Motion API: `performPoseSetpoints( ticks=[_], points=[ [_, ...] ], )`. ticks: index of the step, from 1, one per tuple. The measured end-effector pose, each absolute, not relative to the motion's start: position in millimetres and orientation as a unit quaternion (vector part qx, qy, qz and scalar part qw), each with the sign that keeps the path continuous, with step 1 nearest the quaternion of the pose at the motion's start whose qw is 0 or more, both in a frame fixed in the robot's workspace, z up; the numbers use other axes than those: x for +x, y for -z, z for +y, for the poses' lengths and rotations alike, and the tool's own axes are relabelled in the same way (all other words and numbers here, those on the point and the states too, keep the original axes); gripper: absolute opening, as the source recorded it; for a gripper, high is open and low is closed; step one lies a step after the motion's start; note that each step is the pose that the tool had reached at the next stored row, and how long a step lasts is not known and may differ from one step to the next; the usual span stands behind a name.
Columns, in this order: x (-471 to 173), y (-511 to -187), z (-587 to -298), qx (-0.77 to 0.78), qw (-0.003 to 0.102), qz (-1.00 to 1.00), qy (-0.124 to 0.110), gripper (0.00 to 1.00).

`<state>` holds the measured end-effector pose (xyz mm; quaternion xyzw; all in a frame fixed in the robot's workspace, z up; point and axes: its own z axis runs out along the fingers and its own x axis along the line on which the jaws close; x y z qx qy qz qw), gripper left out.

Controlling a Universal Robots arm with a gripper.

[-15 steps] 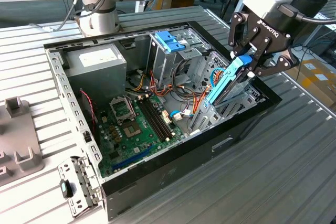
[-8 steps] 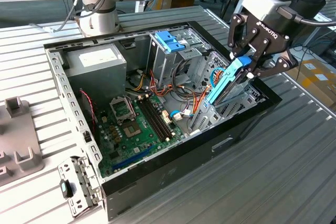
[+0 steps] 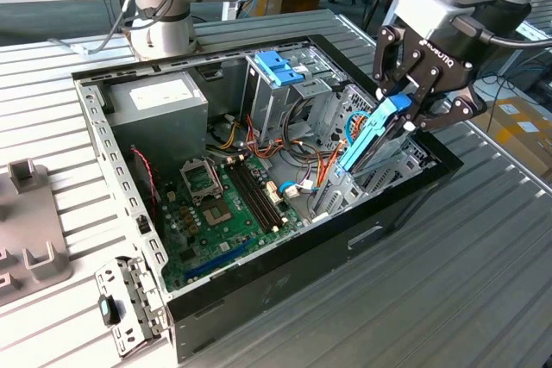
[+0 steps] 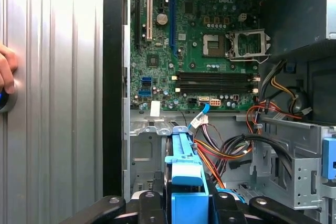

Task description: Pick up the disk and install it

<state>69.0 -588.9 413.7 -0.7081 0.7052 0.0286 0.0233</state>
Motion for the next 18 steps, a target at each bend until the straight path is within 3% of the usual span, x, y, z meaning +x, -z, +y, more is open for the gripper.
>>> performPoseSetpoints(
  ticks=[14,18],
  points=[
    [69.0,-410.0,-589.0,-0.708,0.023,0.705,-0.029,0.37],
    [69.0,-409.9,-589.0,-0.708,0.023,0.705,-0.028,0.44]
  ],
)
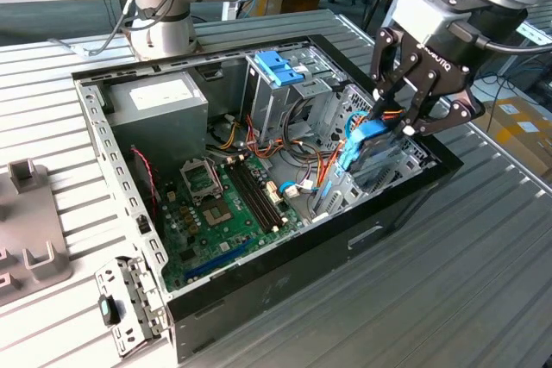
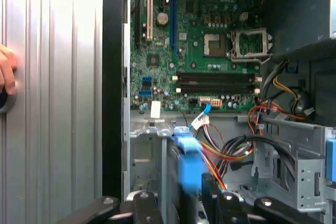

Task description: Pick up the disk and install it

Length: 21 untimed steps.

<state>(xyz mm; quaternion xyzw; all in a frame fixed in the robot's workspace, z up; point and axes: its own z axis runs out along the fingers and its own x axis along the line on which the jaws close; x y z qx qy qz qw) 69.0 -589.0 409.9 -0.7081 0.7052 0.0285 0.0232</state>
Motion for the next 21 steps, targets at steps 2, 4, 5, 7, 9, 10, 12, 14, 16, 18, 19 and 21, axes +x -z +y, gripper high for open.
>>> performPoseSetpoints(
  ticks=[2,4,5,7,9,10,12,14,16,18,19,21],
  points=[
    [69,-410,-589,-0.708,0.023,0.705,-0.029,0.44],
    [69,-410,-589,-0.708,0.023,0.705,-0.029,0.44],
    [69,-410,-589,-0.708,0.023,0.705,-0.029,0.44],
    [69,-409,-589,-0.708,0.024,0.705,-0.029,0.44],
    [69,-407,-589,-0.708,0.024,0.705,-0.030,0.36],
    [69,-407,-589,-0.708,0.024,0.705,-0.030,0.36],
    [70,-400,-589,-0.708,0.023,0.705,-0.032,0.18],
    [98,-382,-589,-0.708,0.016,0.705,-0.039,0.11],
    [107,-375,-589,-0.707,0.014,0.705,-0.041,0.11],
    [112,-372,-589,-0.707,0.013,0.705,-0.042,0.11],
    [115,-371,-589,-0.707,0.013,0.705,-0.042,0.11],
    [122,-371,-589,-0.707,0.013,0.705,-0.042,0.11]
  ],
)
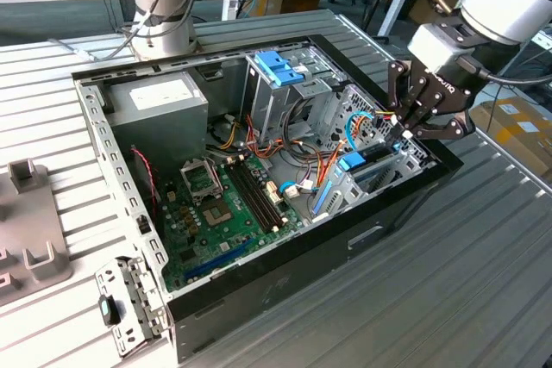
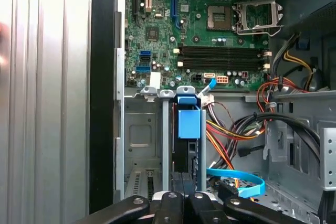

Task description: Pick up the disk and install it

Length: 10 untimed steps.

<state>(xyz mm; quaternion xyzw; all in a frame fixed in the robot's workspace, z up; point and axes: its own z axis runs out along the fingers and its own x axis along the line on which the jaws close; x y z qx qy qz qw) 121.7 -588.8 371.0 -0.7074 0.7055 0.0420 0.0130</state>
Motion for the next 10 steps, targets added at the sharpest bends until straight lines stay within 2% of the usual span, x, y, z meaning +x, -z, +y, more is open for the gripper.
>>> performPoseSetpoints(
  ticks=[10],
  points=[
    [145,-370,-589,-0.707,0.012,0.706,-0.043,0.11]
  ],
)
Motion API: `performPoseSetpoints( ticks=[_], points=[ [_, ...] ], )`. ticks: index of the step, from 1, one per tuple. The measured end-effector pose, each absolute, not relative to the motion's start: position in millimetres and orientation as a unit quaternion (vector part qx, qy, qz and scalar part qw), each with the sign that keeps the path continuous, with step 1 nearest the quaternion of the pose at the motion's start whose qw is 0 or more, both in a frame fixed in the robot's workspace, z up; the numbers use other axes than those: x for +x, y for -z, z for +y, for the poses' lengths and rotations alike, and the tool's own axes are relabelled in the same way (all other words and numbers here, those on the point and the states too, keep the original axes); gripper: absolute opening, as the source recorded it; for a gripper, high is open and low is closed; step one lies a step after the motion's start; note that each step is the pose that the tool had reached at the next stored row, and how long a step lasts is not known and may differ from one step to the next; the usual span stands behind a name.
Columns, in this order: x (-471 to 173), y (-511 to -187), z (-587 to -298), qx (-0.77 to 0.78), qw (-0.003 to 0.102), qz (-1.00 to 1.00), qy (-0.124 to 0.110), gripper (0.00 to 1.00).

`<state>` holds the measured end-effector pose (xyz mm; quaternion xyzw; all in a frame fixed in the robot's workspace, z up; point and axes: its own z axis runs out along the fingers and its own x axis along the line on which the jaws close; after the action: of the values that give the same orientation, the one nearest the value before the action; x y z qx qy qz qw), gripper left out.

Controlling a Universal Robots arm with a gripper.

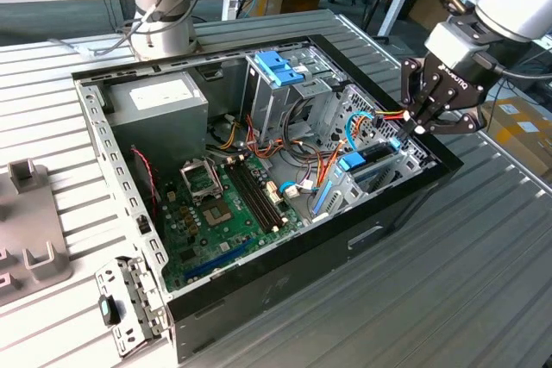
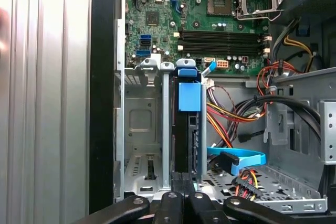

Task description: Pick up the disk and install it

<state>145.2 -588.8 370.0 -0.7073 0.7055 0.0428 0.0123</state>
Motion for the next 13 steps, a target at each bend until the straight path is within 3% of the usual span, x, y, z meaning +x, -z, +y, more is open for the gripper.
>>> performPoseSetpoints(
  ticks=[13],
  points=[
    [155.5,-369.0,-588.8,-0.707,0.012,0.706,-0.043,0.11]
  ],
)
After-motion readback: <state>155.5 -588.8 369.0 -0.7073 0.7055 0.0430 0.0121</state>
